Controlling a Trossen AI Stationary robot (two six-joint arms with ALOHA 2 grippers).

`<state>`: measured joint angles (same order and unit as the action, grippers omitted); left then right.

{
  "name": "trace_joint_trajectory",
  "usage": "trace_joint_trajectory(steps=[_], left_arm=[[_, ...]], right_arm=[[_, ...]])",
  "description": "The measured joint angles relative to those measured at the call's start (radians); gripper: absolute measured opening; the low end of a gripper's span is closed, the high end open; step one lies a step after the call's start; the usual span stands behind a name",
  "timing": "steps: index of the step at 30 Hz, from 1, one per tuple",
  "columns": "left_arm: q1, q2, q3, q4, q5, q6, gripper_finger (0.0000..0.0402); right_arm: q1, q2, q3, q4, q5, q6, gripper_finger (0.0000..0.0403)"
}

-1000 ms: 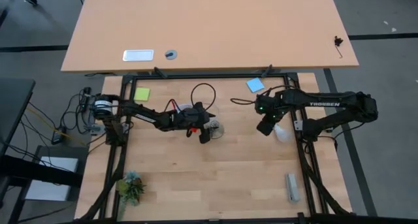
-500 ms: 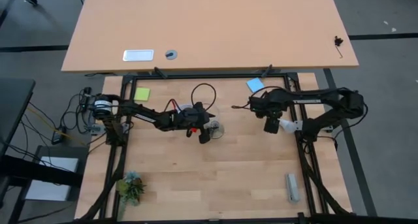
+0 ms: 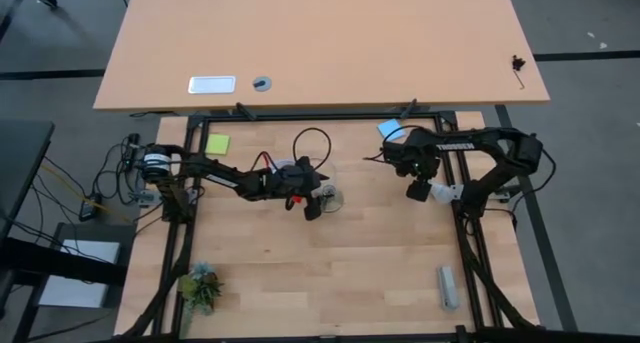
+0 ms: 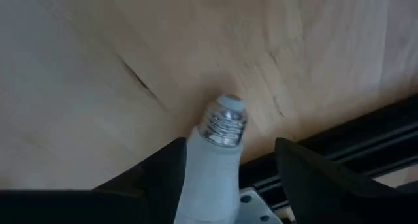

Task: Screw lightbulb
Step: Remove the light bulb from the lamp

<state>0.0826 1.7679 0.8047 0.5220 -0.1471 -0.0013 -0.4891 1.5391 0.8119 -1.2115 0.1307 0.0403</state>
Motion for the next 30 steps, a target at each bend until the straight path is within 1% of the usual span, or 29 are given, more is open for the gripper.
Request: trace_joint_trajectory(steps=[5, 9, 12, 16, 20, 25, 30], left_arm=[[0.000, 0.000, 0.000, -0.001, 0.000, 0.000, 0.0283], [0.000, 0.000, 0.000, 0.000, -0.001, -0.003, 0.0283], [0.000, 0.000, 0.000, 0.001, -0.002, -0.003, 0.0283], [0.000, 0.000, 0.000, 0.000, -0.010, -0.003, 0.0283], [0.000, 0.000, 0.000, 0.000, -0.012, -0.003, 0.0283], [0.000, 0.000, 0.000, -0.001, -0.017, -0.002, 0.0283], [0.000, 0.000, 0.000, -0.002, -0.017, -0.002, 0.0283]], right_arm=[[-0.032, -0.001, -0.038, 0.016, -0.001, -0.014, 0.0244], [-0.039, -0.001, -0.044, 0.055, -0.047, -0.043, 0.0243], [-0.039, -0.001, -0.046, 0.058, -0.082, -0.053, 0.0234], [-0.039, -0.001, -0.046, 0.060, -0.084, -0.052, 0.0218], [-0.039, -0.001, -0.046, 0.059, -0.084, -0.045, 0.0211], [-0.039, -0.001, -0.047, 0.059, -0.078, 0.008, 0.0214], [-0.044, -0.001, -0.051, 0.067, -0.096, 0.013, 0.0229]])
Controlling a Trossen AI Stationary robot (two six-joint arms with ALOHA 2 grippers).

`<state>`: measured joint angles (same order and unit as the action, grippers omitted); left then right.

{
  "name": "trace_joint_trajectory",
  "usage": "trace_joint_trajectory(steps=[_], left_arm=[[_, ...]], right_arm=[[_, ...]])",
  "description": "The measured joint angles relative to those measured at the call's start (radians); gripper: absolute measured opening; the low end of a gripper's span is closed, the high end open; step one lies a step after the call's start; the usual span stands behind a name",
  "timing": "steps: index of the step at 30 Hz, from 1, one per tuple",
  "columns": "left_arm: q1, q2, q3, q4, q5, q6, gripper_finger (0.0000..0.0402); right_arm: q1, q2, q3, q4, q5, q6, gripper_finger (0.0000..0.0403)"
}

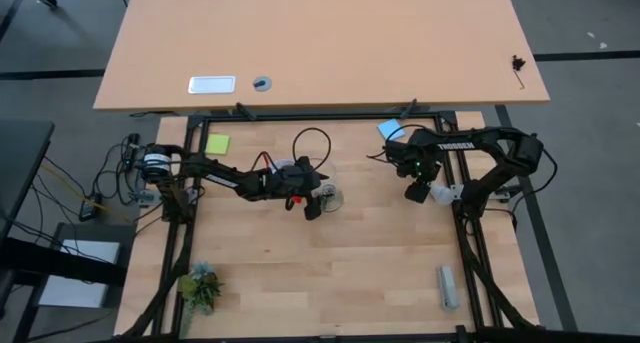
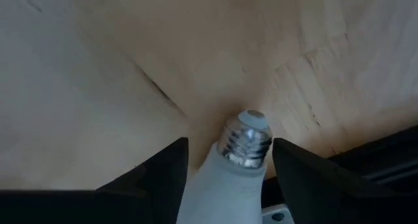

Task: Screw lightbulb
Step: Remove the light bulb from the lamp

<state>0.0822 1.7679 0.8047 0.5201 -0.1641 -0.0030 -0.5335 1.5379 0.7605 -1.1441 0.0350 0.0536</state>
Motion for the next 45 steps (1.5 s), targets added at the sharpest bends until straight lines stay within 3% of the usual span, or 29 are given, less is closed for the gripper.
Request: trace_joint_trajectory(steps=[10, 15, 21, 28, 35, 39, 45], left_arm=[[0.000, 0.000, 0.000, -0.001, -0.001, 0.001, 0.0283], [0.000, -0.007, 0.000, -0.015, -0.019, 0.004, 0.0283], [0.001, -0.062, -0.003, -0.086, -0.035, 0.025, 0.0283], [0.001, -0.137, -0.003, -0.120, -0.048, 0.035, 0.0283], [0.001, -0.184, -0.002, -0.166, -0.052, 0.048, 0.0283], [0.003, -0.194, -0.002, -0.195, -0.052, 0.048, 0.0283], [0.003, -0.193, -0.007, -0.205, -0.033, 0.047, 0.0282]], right_arm=[[-0.052, 0.043, -0.005, 0.014, 0.031, 0.021, 0.0257], [-0.058, 0.097, -0.004, 0.017, 0.010, -0.001, 0.0213], [-0.051, 0.107, 0.001, 0.020, -0.039, -0.003, 0.0117], [-0.036, 0.103, 0.046, 0.012, -0.072, -0.034, 0.0116], [-0.011, 0.103, 0.135, 0.089, -0.273, 0.006, 0.0116], [0.019, 0.103, 0.173, 0.275, -0.403, 0.131, 0.0116], [0.074, 0.111, 0.184, 0.572, -0.509, 0.362, 0.0116]])
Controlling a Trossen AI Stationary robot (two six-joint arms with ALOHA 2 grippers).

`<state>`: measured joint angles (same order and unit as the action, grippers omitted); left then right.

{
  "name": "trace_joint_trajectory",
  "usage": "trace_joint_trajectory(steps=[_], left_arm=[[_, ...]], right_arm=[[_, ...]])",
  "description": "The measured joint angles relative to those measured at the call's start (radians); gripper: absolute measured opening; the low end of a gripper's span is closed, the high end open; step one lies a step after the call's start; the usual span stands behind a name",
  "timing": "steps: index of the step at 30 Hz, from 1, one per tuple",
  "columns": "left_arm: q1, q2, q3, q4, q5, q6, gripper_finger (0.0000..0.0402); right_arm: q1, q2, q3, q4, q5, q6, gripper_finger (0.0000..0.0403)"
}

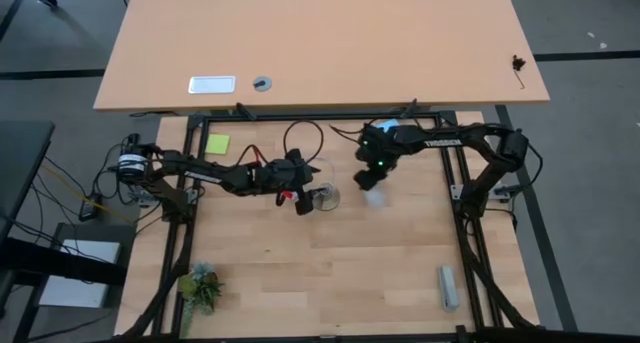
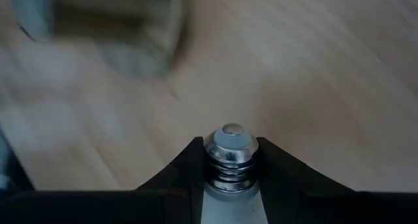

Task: Screw lightbulb
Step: Remove the light bulb from the lamp

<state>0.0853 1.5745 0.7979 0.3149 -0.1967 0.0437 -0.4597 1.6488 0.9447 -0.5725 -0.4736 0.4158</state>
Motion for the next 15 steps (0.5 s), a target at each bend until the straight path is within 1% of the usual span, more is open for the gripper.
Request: trace_joint_trajectory(steps=[4, 7, 11, 15], left_arm=[[0.000, 0.001, -0.001, 0.006, 0.003, 0.001, 0.0282], [0.000, 0.001, -0.001, 0.004, 0.003, 0.004, 0.0282], [0.000, 0.001, -0.002, 0.002, 0.002, 0.006, 0.0282], [0.000, 0.001, -0.002, 0.000, -0.007, 0.006, 0.0282]], right_arm=[[0.042, 0.024, 0.001, 0.203, -0.015, 0.118, 0.0116], [0.059, 0.057, 0.001, 0.313, -0.018, 0.179, 0.0116], [0.061, 0.123, 0.002, 0.357, -0.029, 0.228, 0.0116], [0.062, 0.173, 0.003, 0.432, -0.012, 0.240, 0.0116]])
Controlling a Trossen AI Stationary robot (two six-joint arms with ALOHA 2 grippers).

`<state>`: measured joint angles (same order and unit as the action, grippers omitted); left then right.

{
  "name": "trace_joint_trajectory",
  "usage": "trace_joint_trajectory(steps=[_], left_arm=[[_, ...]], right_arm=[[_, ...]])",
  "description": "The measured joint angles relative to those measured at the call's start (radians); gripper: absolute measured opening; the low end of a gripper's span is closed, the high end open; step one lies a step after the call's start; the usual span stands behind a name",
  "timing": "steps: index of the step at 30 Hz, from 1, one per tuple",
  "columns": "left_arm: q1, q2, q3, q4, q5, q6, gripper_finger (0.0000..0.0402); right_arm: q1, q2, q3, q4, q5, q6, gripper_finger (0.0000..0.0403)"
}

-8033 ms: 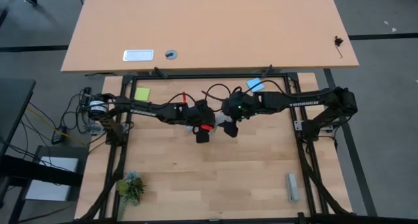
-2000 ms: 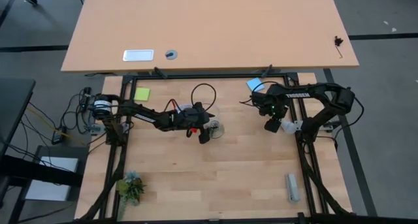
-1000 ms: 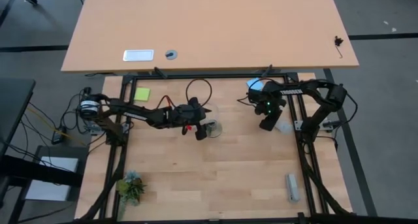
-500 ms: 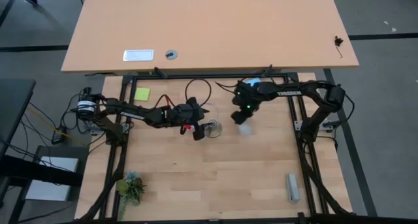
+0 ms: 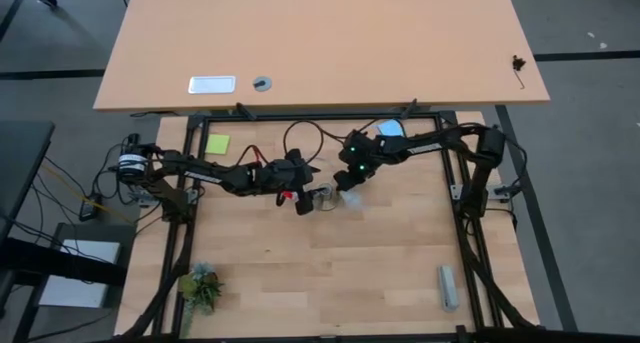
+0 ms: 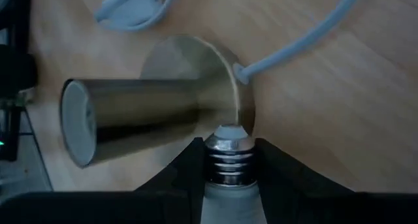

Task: Screw lightbulb
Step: Remove the light bulb from the lamp, then return to Home Position

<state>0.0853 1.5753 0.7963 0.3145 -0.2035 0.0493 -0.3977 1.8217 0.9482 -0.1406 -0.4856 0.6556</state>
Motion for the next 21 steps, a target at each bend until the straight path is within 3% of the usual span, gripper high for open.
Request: trace_joint_trajectory(steps=[5, 13, 21], left_arm=[[0.000, 0.000, 0.000, -0.008, -0.005, 0.000, 0.0282], [0.000, -0.014, 0.000, 0.006, -0.008, -0.001, 0.0282], [0.000, -0.024, 0.000, 0.005, -0.017, 0.008, 0.0282]], right_arm=[[-0.003, 0.002, -0.002, 0.033, 0.062, -0.017, 0.0120], [-0.011, -0.031, -0.004, 0.037, 0.192, -0.072, 0.0194], [-0.011, -0.051, -0.005, 0.032, 0.186, -0.125, 0.0236]])
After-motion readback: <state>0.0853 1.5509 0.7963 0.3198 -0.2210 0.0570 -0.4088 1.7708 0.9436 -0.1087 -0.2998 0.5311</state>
